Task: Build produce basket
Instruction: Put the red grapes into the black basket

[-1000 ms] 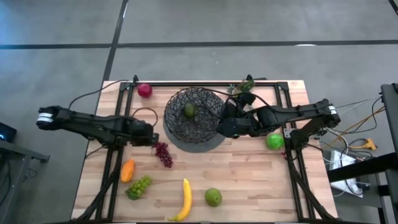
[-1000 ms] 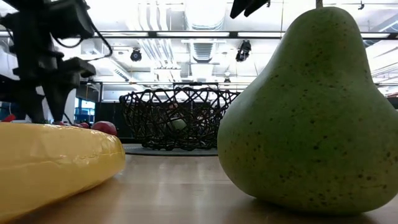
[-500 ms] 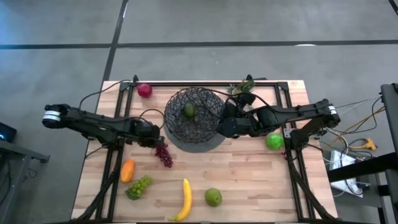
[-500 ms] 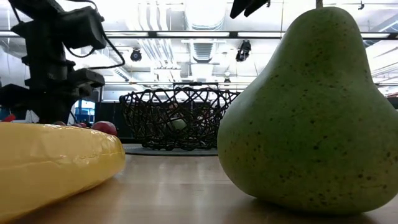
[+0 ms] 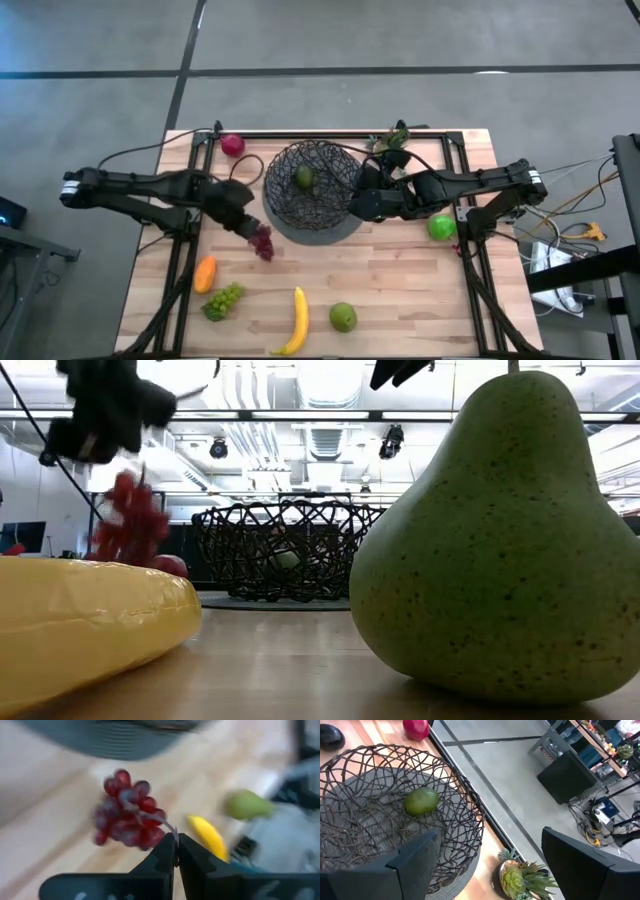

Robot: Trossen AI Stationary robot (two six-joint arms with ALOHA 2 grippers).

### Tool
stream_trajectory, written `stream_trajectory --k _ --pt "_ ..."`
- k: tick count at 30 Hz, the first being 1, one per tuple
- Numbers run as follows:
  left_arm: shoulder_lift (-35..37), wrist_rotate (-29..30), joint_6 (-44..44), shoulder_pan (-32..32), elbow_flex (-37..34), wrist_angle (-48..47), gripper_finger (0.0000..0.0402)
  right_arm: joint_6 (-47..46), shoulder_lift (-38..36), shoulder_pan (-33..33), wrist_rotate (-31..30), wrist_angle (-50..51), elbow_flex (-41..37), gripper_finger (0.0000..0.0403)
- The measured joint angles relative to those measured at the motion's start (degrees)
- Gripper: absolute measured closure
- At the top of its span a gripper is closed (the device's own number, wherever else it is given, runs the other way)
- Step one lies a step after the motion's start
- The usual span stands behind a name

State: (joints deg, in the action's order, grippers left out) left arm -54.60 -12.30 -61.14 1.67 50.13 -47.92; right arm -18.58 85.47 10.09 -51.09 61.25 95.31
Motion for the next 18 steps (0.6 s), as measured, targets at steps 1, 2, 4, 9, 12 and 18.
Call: stream_trajectory --k 1,2,4,9,12,18 --pt "-0.15 -1.48 0.96 0.00 1.58 0.07 0.0401 0.40 0.00 0.00 0.00 0.00 -0.02 0.0074" --pt "-0.38 -2.72 1.73 0.03 3.10 0.29 0.0401 0.96 -0.06 0.00 0.00 0.00 -0.02 0.0074" --pt "-1.06 -4.46 2.49 0.15 6.19 1.42 0.0401 1.90 -0.25 0.00 0.00 0.00 -0.02 0.0074" --pt "-3.04 -6.33 3.65 0.26 12.76 7.22 0.0401 2.23 -1.79 0.00 -0.02 0.04 -0.02 0.0074" --pt "-4.20 -5.58 5.46 0.24 15.17 14.13 0.0401 2.15 -3.63 0.00 -0.45 0.04 -0.02 0.0074" --pt "-8.28 -0.23 11.18 -1.40 16.30 27.11 0.0401 1.12 -8.19 0.00 -3.49 -0.20 -0.02 0.0074"
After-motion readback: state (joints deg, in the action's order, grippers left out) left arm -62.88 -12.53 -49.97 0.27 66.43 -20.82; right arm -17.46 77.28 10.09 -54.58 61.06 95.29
